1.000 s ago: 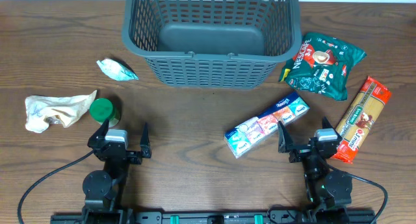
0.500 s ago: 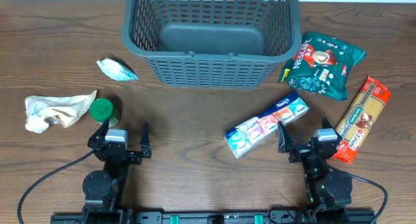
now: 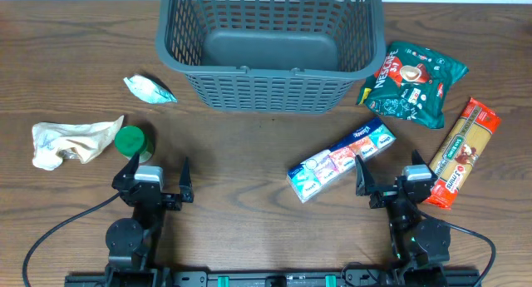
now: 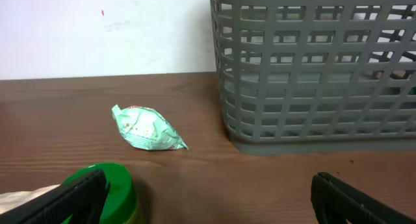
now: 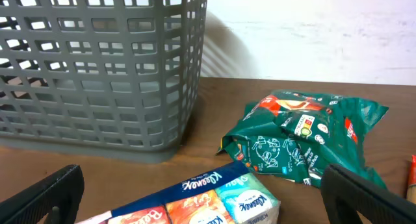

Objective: Pack container

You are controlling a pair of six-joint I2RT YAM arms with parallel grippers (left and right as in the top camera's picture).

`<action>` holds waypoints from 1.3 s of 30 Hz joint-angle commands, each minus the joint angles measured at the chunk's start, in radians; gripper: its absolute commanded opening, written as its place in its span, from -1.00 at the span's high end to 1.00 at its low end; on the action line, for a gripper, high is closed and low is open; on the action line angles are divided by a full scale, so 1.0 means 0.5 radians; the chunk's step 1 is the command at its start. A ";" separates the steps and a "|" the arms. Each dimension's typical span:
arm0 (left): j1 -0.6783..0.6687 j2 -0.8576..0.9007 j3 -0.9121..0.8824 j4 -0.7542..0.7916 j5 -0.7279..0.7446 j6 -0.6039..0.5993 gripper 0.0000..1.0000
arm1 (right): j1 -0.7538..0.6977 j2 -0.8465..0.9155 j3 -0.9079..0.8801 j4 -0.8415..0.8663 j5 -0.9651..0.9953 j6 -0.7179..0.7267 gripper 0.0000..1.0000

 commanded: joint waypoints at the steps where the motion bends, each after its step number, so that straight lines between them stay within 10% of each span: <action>1: -0.008 0.010 -0.029 -0.070 0.080 -0.003 -0.97 | -0.002 -0.002 -0.003 -0.008 0.003 -0.017 -0.98; 15: -0.006 0.085 0.168 -0.043 0.079 -0.427 -0.97 | -0.001 0.029 0.184 -0.101 -0.097 0.419 -0.99; 39: 0.090 2.117 2.322 -1.720 -0.124 -0.184 -0.97 | -0.878 2.530 3.273 -2.624 -0.093 0.357 -0.99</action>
